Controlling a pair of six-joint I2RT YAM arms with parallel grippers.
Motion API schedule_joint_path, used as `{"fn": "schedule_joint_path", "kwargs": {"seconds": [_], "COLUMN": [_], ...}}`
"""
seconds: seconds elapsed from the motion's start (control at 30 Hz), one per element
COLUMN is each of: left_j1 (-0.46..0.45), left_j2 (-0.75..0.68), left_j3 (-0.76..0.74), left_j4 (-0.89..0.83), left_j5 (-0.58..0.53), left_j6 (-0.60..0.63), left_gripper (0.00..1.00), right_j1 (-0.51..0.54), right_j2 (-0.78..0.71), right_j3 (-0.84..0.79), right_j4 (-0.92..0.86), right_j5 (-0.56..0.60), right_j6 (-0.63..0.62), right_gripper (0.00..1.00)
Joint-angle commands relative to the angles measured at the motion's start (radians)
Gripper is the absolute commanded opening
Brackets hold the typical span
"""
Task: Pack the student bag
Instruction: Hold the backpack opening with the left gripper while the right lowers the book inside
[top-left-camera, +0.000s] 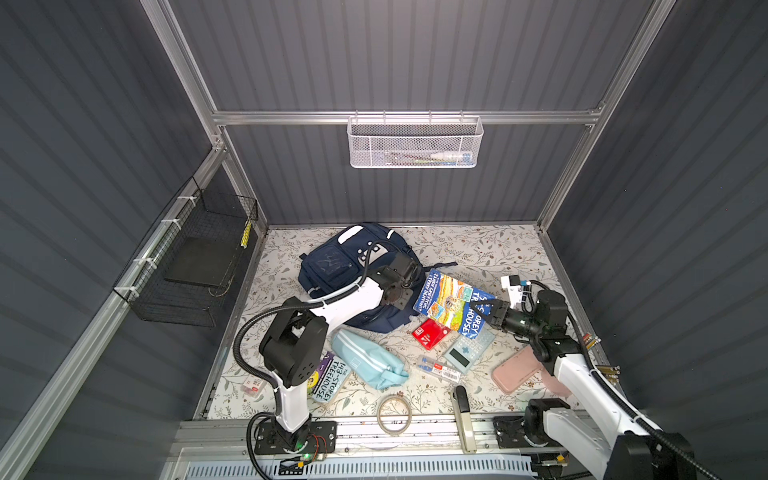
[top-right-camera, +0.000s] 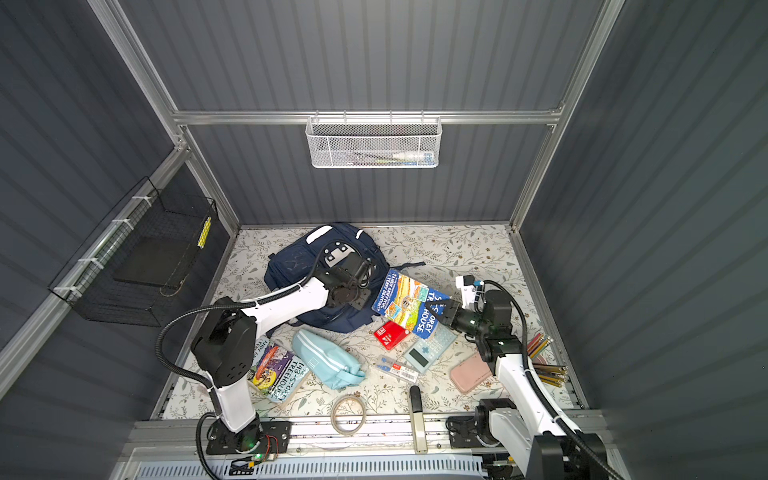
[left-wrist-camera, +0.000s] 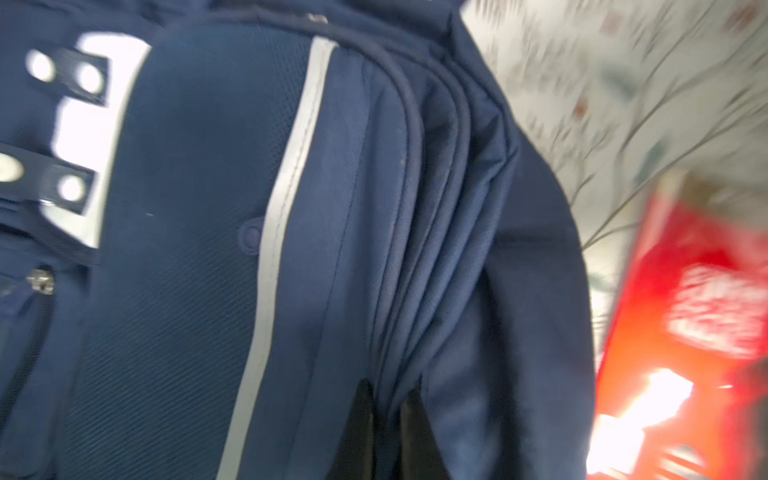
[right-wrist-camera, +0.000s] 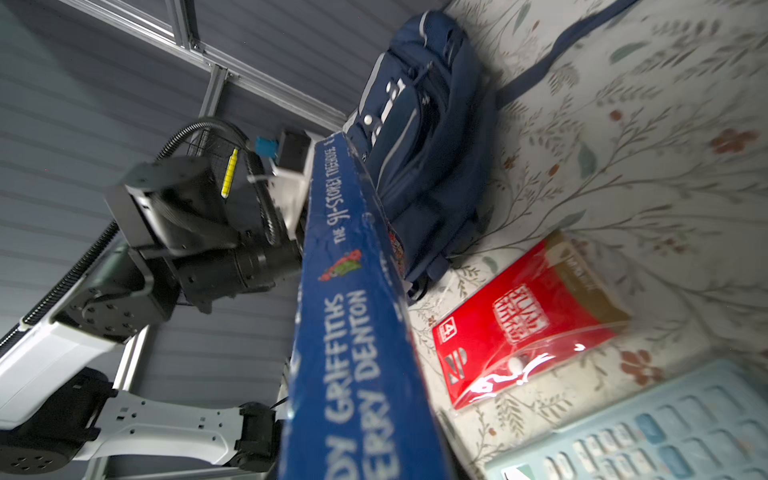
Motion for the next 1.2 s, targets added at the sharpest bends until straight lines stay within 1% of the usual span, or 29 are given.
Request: {"fn": "schedule_joint_path", "kwargs": {"seconds": [0.0, 0.03, 0.07, 0.1, 0.13, 0.17, 0.23, 0.27, 0.3, 0.33, 0.43, 0.57, 0.63, 0.67, 0.7, 0.73, 0.77, 0.8, 0.83, 0.87, 0.9, 0.93, 1.07, 1.17], "left_j1": [0.045, 0.050, 0.051, 0.051, 0.051, 0.051, 0.051, 0.051, 0.051, 0.052, 0.056, 0.044, 0.026, 0.024, 0.020, 0.017, 0.015, 0.012, 0.010, 0.010, 0.010, 0.010, 0.025, 0.072], "left_j2": [-0.078, -0.081, -0.082, -0.078, -0.069, -0.057, -0.037, -0.032, -0.033, -0.033, -0.015, 0.061, 0.089, 0.105, 0.130, 0.164, 0.194, 0.224, 0.240, 0.243, 0.236, 0.219, 0.108, 0.057], "left_j3": [0.077, 0.071, 0.063, 0.053, 0.042, 0.034, 0.004, -0.001, -0.001, -0.040, -0.035, -0.023, -0.038, -0.038, -0.028, -0.020, 0.021, 0.050, 0.061, 0.068, 0.069, 0.071, 0.114, 0.206], "left_j4": [-0.029, -0.021, -0.010, -0.001, 0.009, 0.015, 0.045, 0.052, 0.062, 0.076, 0.080, 0.066, 0.101, 0.115, 0.121, 0.131, 0.121, 0.092, 0.087, 0.081, 0.080, 0.073, 0.030, -0.062], "left_j5": [0.115, 0.133, 0.148, 0.164, 0.175, 0.186, 0.202, 0.199, 0.187, 0.157, 0.068, 0.008, -0.039, -0.052, -0.064, -0.087, -0.106, -0.124, -0.133, -0.122, -0.115, -0.107, -0.036, 0.064], "left_j6": [-0.051, -0.059, -0.062, -0.062, -0.069, -0.067, -0.066, -0.066, -0.070, -0.073, -0.035, 0.037, 0.049, 0.049, 0.053, 0.061, 0.065, 0.067, 0.063, 0.059, 0.053, 0.042, 0.014, -0.002], "left_gripper": [0.00, 0.01, 0.06, 0.10, 0.11, 0.16, 0.33, 0.38, 0.47, 0.53, 0.63, 0.75, 0.85, 0.86, 0.90, 0.90, 0.89, 0.85, 0.72, 0.49, 0.23, 0.01, 0.00, 0.00], "right_j1": [0.007, 0.006, 0.003, -0.002, -0.008, -0.014, -0.031, -0.037, -0.042, -0.043, -0.046, -0.052, -0.052, -0.052, -0.052, -0.052, -0.054, -0.054, -0.054, -0.054, -0.054, -0.054, -0.053, -0.050], "right_j2": [0.040, 0.062, 0.076, 0.082, 0.079, 0.070, 0.040, 0.030, 0.020, 0.013, -0.004, -0.013, -0.012, -0.012, -0.011, -0.010, -0.010, -0.010, -0.010, -0.010, -0.012, -0.015, -0.025, -0.015], "right_j3": [-0.025, -0.023, -0.022, -0.024, -0.031, -0.032, -0.027, -0.027, -0.021, -0.011, -0.005, -0.009, -0.007, -0.007, -0.008, -0.008, -0.009, -0.011, -0.013, -0.014, -0.014, -0.014, -0.018, -0.034], "right_j4": [0.250, 0.249, 0.247, 0.241, 0.235, 0.218, 0.150, 0.131, 0.101, 0.063, 0.017, 0.017, 0.022, 0.023, 0.025, 0.026, 0.027, 0.029, 0.031, 0.033, 0.030, 0.025, 0.040, 0.154], "right_j5": [0.046, 0.055, 0.066, 0.082, 0.101, 0.111, 0.129, 0.132, 0.131, 0.128, 0.127, 0.127, 0.123, 0.123, 0.122, 0.121, 0.119, 0.118, 0.112, 0.109, 0.104, 0.103, 0.099, 0.062], "right_j6": [0.169, 0.172, 0.171, 0.168, 0.166, 0.157, 0.128, 0.116, 0.100, 0.073, 0.043, 0.051, 0.053, 0.053, 0.055, 0.057, 0.057, 0.057, 0.057, 0.055, 0.051, 0.048, 0.085, 0.177], "right_gripper": [0.00, 0.00, 0.00, 0.00, 0.00, 0.00, 0.00, 0.00, 0.00, 0.00, 0.00, 0.00, 0.00, 0.00, 0.00, 0.00, 0.00, 0.00, 0.00, 0.00, 0.00, 0.00, 0.00, 0.00]}}
